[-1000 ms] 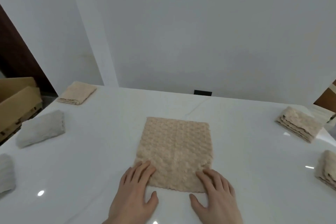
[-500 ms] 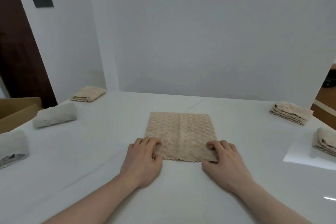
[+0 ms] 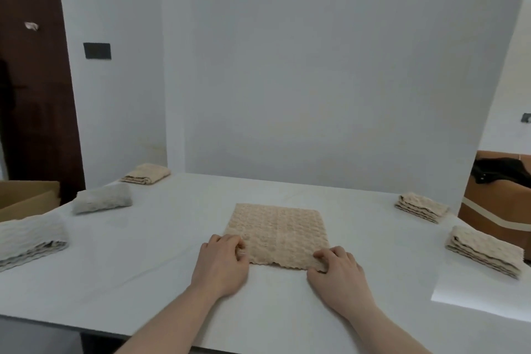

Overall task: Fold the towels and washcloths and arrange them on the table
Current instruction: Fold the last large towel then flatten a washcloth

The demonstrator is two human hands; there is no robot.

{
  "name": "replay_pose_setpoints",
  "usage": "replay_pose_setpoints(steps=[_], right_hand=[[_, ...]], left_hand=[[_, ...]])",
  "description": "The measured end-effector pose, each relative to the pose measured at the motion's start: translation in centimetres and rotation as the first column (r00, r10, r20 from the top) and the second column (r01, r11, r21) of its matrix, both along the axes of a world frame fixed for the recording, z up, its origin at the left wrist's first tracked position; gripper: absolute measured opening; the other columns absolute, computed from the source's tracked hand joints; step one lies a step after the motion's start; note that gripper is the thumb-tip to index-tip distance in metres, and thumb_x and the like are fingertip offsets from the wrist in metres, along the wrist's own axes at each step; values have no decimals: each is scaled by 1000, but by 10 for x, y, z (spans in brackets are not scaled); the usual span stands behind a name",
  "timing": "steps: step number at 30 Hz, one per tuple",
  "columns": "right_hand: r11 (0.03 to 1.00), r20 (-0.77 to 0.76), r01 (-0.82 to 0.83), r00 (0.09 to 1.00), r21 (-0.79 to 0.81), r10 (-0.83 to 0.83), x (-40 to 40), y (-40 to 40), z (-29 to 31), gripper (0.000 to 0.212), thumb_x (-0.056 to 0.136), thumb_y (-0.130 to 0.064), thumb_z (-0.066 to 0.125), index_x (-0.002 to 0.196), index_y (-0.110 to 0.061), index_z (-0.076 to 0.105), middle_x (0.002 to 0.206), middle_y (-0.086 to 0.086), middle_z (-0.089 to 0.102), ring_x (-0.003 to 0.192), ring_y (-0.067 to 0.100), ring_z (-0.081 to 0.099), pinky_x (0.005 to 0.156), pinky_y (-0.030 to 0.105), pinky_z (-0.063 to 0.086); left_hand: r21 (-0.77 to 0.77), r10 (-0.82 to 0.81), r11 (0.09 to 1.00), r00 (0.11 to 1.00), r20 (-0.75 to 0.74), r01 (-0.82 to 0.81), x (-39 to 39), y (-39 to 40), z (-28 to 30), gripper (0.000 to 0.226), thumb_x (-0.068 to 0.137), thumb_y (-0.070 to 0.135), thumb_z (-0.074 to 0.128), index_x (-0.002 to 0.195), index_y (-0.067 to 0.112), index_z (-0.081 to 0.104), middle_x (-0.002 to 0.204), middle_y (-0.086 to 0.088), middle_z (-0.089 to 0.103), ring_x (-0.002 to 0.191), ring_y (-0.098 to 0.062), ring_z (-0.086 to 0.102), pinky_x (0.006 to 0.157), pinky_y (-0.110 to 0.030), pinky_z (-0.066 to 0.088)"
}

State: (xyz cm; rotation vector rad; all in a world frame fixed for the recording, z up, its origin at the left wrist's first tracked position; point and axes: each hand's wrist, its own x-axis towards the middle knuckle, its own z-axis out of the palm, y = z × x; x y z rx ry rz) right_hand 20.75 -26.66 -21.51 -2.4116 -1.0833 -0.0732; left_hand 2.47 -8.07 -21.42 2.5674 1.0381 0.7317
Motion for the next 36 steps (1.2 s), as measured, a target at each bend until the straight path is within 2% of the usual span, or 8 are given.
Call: replay_pose_setpoints(steps=[6,14,18,23,27,30,32,36], right_hand=[[997,31,18,999,69,-20,2,0,-4,30,90,-28,48,113,-38,63,108,-18,50,118,12,49,103,32,38],[993,73,26,997,119,-35,2,-1,-8,20,93,-20,47,101,-31,62,99,-14,55,105,16,52,88,30,41],[984,61,-33,998,174,23,-3,-9,-9,15,95,-21,49,95,-32,59,91,-18,54,99,11,50,86,31,45],[950,37,-88,996,298,81,-22,-28,-8,17,97,-22,56,83,-33,56,86,-17,59,89,6,54,75,24,42],[880,31,-87,996,467,81,-31,-52,5,25,97,-18,59,74,-24,54,71,-3,57,71,11,56,67,27,46],[847,69,-114,993,519,91,-42,-67,35,28,102,-22,56,74,-19,51,68,0,55,66,16,53,67,38,48],[810,81,-130,991,572,102,-52,-71,66,28,103,-21,53,75,-18,52,67,2,55,65,16,52,67,42,46],[711,79,-125,992,692,98,-66,-71,133,18,102,-24,57,84,-23,59,71,-2,61,65,8,54,65,27,44]], left_hand=[[13,-12,1000,996,88,11,-2,4,-2,21,88,13,44,97,29,53,103,17,55,100,-12,48,86,-25,42],[-27,-19,999,994,107,22,-6,5,-10,21,90,19,47,100,30,62,100,21,56,100,-10,46,85,-19,39],[-64,-47,996,989,141,57,-23,-9,-10,21,92,18,50,91,36,61,89,25,55,96,-7,48,76,-16,35],[-145,-102,981,979,178,129,-53,-19,-6,26,88,17,53,86,43,59,89,26,65,93,1,59,78,-18,48],[-131,-137,978,974,179,161,-80,-27,25,38,83,4,48,90,40,58,92,21,65,88,5,61,77,-12,47],[-77,-145,981,939,311,177,-93,-31,64,33,87,5,51,95,36,58,89,13,67,82,-4,62,73,-20,49],[-18,-151,985,898,413,173,-100,-36,94,29,89,7,55,99,34,60,86,11,67,79,-1,60,70,-19,45],[52,-169,984,816,553,169,-110,-46,158,14,95,18,62,100,31,63,85,14,67,77,2,59,66,-18,43]])
